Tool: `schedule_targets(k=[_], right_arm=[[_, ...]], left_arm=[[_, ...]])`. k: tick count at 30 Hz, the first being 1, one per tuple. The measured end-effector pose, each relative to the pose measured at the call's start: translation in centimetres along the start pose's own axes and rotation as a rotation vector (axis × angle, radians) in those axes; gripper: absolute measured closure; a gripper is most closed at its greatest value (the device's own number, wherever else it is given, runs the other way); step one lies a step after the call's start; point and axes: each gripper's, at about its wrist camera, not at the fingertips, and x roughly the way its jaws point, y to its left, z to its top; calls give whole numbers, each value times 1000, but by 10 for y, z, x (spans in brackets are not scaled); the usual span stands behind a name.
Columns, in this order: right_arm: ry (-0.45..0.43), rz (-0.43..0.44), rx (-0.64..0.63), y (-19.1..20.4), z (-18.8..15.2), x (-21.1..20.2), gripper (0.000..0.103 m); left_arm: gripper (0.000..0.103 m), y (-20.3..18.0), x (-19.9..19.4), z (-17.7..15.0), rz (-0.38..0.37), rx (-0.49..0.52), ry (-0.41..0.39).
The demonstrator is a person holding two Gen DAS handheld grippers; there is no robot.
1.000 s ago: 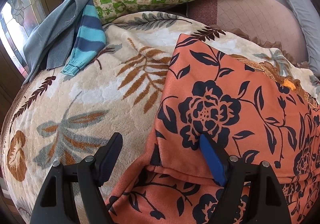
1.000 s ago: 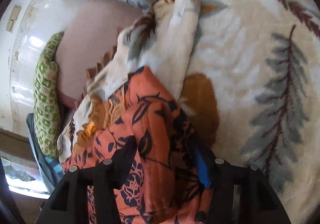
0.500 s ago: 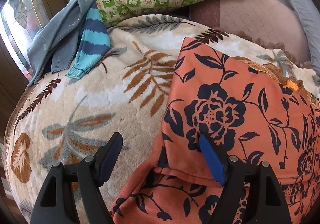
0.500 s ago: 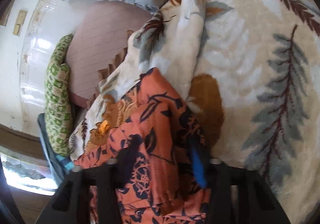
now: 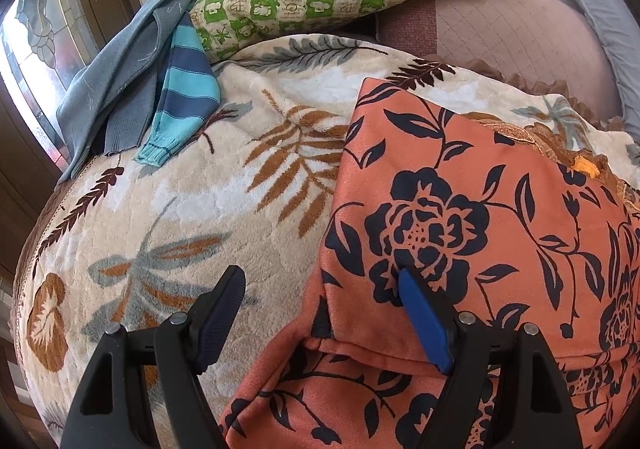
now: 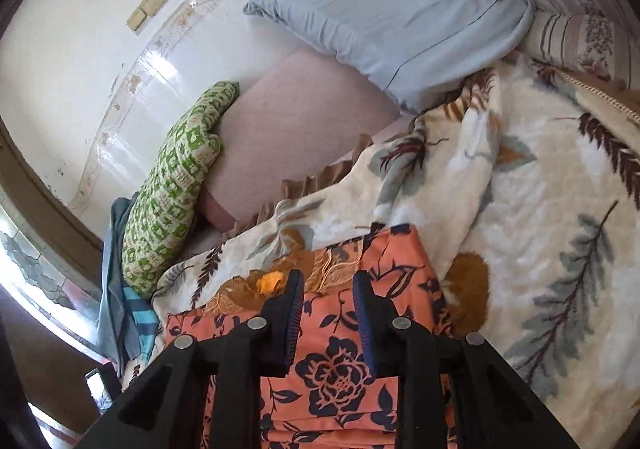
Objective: Fold small clothes
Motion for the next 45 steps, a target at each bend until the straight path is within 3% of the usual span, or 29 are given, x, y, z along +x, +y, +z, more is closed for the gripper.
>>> schedule_targets(k=[2, 5, 7, 12, 15, 17, 19, 25, 29, 31, 33, 35, 45], right_arm=[[95, -18, -16, 0, -9, 23, 75], [326, -150, 79, -34, -33, 69, 77], [322, -105, 196, -52, -38, 72, 80], [221, -56, 14, -11, -32, 46, 76], [346, 38, 4, -1, -51, 63, 76], [459, -30, -28, -4, -78, 86, 76], [384, -30, -52, 0, -83, 71, 77], [349, -20, -168, 17, -99, 1, 77], [267, -22, -214, 8, -109, -56, 75], [249, -9, -204, -3, -114, -87, 67], [235, -5, -185, -14, -118, -114, 22], [204, 1, -171, -19, -124, -140, 21], [369, -142, -69, -68, -152, -182, 21]], left_arm=[[23, 0, 0, 0, -1, -2, 1], [23, 0, 0, 0, -3, -1, 3], [23, 1, 0, 0, -7, -2, 8], [23, 14, -19, 2, -18, -15, -25], [23, 29, -39, -4, -9, -6, -75], [23, 46, -50, -15, 4, -13, -84], [23, 68, -59, -30, 24, -51, -61], [23, 129, -101, -93, 52, -85, -19], [23, 159, -124, -131, 15, -94, 34], [23, 168, -132, -144, -31, -100, 65], [23, 173, -142, -156, -38, -90, 76], [21, 174, -148, -167, -48, -74, 91], [21, 140, -141, -194, -127, 68, 210]])
